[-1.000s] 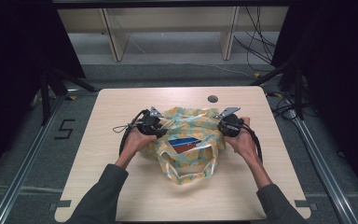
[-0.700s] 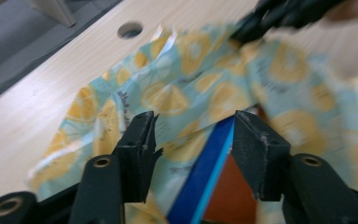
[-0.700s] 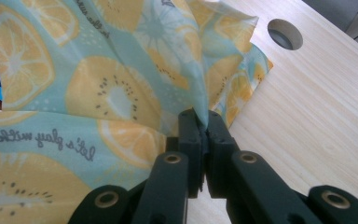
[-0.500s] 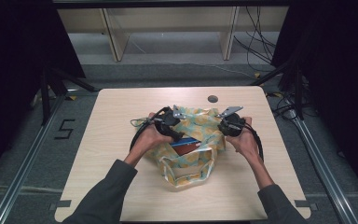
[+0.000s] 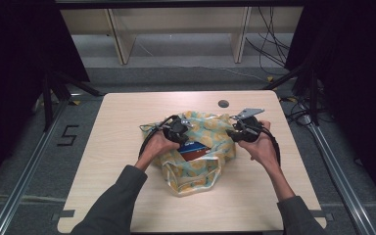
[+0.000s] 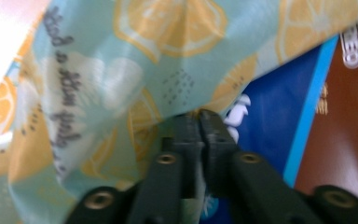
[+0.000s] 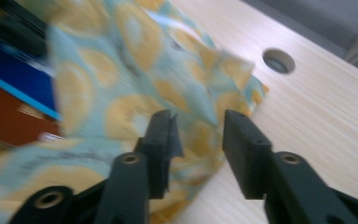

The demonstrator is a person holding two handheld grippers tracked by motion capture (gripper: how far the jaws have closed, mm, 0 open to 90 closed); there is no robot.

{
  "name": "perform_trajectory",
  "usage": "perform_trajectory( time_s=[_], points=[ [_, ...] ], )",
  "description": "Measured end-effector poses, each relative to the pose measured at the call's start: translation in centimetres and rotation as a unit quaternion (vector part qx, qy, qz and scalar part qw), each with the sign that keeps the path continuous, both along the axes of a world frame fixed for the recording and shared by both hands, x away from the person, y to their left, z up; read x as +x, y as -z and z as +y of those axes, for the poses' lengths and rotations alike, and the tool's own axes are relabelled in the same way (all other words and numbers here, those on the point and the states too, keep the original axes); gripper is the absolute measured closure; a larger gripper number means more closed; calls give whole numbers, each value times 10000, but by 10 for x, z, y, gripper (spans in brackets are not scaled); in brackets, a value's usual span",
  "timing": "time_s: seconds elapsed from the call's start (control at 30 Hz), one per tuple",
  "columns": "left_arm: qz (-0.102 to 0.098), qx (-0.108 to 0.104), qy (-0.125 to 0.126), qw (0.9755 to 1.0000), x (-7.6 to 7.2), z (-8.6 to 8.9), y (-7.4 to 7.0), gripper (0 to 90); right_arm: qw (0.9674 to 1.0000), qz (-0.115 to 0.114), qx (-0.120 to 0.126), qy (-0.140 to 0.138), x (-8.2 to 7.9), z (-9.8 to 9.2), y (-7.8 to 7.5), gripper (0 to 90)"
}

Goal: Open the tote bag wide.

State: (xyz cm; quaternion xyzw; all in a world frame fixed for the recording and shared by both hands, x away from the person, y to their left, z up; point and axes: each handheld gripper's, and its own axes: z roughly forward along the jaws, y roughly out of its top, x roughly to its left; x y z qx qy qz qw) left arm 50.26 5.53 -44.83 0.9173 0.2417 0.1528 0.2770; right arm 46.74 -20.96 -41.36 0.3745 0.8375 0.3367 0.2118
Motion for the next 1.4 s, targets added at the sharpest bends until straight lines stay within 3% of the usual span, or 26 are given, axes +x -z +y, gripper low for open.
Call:
perform_trajectory(
  time_s=[0.07, 0.1, 0.13, 0.2, 0.27, 0.3, 0.33, 0.4, 0.43, 0.47, 0.5, 0.53, 0.57, 0.6, 0.63, 0.67, 0.83, 0.9, 0.97, 1.0, 1.03, 1.07, 1.13, 1.27, 1.33, 1.4],
  points=[
    [-21, -170, 4, 9999, 1, 2, -7, 895, 9997, -118, 215, -96, -9, 4, -9, 599],
    [-83, -321, -69, 9994, 1, 3, -12, 896, 9991, -218, 246, -271, -12, 5, -13, 600],
    [-52, -364, -79, 9993, 1, 4, -16, 896, 9985, -149, 314, -428, -17, 10, -18, 604],
    [-118, -431, -83, 9990, 2, 6, -23, 897, 9969, -233, 343, -675, -22, 20, -19, 602],
    [-88, -510, -87, 9986, 4, 7, -30, 897, 9952, -47, 273, -943, -27, 37, -14, 575],
    [-92, -546, -123, 9984, 4, 7, -32, 897, 9916, 193, 359, -1231, -30, 53, -5, 601],
    [-102, -498, -89, 9987, 5, 7, -34, 897, 9916, 193, 359, -1231, -30, 53, -5, 601],
    [-70, -537, -115, 9985, 8, 7, -36, 897, 9908, 445, 141, -1271, -33, 62, 0, 701],
    [-50, -595, -150, 9981, 10, 7, -36, 897, 9889, 553, -98, -1378, -34, 67, 10, 827],
    [-24, -580, -183, 9981, 13, 8, -37, 897, 9872, 781, -266, -1368, -36, 69, 16, 870],
    [-5, -576, -197, 9981, 15, 8, -37, 897, 9872, 781, -266, -1368, -36, 69, 16, 870],
    [50, -611, -263, 9978, 19, 9, -37, 897, 9853, 812, -484, -1425, -35, 68, 23, 898],
    [-7, -632, -296, 9976, 22, 10, -36, 897, 9813, 992, -678, -1502, -38, 67, 30, 900],
    [28, -676, -367, 9970, 25, 12, -36, 897, 9753, 1292, -871, -1567, -45, 63, 39, 900],
    [59, -747, -415, 9963, 28, 14, -35, 897, 9753, 1292, -871, -1567, -45, 63, 39, 900],
    [125, -758, -495, 9958, 31, 16, -35, 897, 9718, 1396, -956, -1639, -50, 59, 43, 900],
    [256, -928, -709, 9928, 45, 19, -32, 897, 9620, 1846, -1055, -1715, -74, 43, 67, 900],
    [257, -868, -795, 9927, 48, 17, -31, 897, 9623, 1921, -1002, -1643, -81, 39, 70, 900],
    [298, -838, -799, 9928, 48, 16, -30, 897, 9636, 1839, -990, -1669, -82, 36, 64, 900],
    [260, -843, -805, 9928, 47, 15, -29, 896, 9703, 1643, -821, -1573, -83, 35, 57, 890],
    [251, -811, -753, 9935, 45, 15, -29, 897, 9740, 1547, -685, -1507, -83, 35, 49, 868],
    [232, -813, -741, 9937, 45, 16, -30, 896, 9799, 1067, -544, -1595, -79, 34, 42, 865],
    [243, -898, -750, 9928, 43, 16, -30, 896, 9872, 665, -193, -1439, -74, 35, 23, 864],
    [258, -808, -651, 9943, 40, 15, -31, 896, 9895, 73, -26, -1443, -57, 48, 5, 868],
    [234, -880, -657, 9937, 38, 14, -31, 896, 9890, 168, -119, -1468, -44, 60, 8, 866],
    [222, -840, -605, 9944, 36, 15, -33, 896, 9914, 151, -258, -1277, -31, 74, 20, 871]
  ],
)
